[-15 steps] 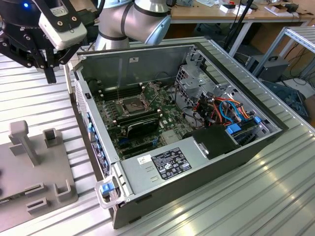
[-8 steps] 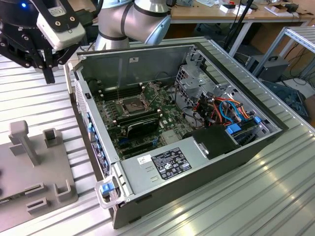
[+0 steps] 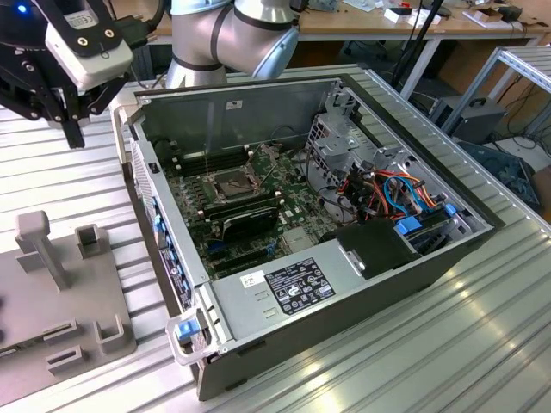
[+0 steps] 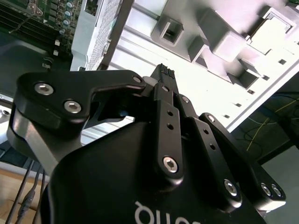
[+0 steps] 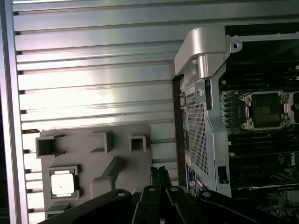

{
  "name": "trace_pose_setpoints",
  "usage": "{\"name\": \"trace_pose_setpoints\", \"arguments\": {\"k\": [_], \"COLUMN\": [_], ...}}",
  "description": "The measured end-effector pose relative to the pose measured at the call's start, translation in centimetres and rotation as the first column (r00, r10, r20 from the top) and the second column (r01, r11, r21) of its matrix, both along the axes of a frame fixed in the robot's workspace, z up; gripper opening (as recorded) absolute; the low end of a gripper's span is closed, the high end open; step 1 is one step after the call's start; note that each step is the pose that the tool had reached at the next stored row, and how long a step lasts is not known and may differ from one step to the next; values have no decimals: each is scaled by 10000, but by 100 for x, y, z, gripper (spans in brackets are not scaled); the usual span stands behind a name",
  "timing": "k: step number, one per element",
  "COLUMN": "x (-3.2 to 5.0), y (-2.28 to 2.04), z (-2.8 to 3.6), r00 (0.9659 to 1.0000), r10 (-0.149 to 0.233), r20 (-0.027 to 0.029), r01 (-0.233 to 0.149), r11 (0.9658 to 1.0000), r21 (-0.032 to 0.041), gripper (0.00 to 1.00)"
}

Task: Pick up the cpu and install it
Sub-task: 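Reach for the cpu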

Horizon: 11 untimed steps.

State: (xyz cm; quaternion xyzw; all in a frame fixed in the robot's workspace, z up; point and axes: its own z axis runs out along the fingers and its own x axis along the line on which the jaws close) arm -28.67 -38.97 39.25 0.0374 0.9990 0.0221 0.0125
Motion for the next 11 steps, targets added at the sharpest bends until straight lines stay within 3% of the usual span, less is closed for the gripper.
{"name": "trace_pose_setpoints", "arguments": {"k": [11], "x": [-61], "y": [0], "z": [0], "r00": [10000], "r10": [1], "r20": [0], "r01": [-1], "r11": [10000], "r21": [0], "gripper": [11]}}
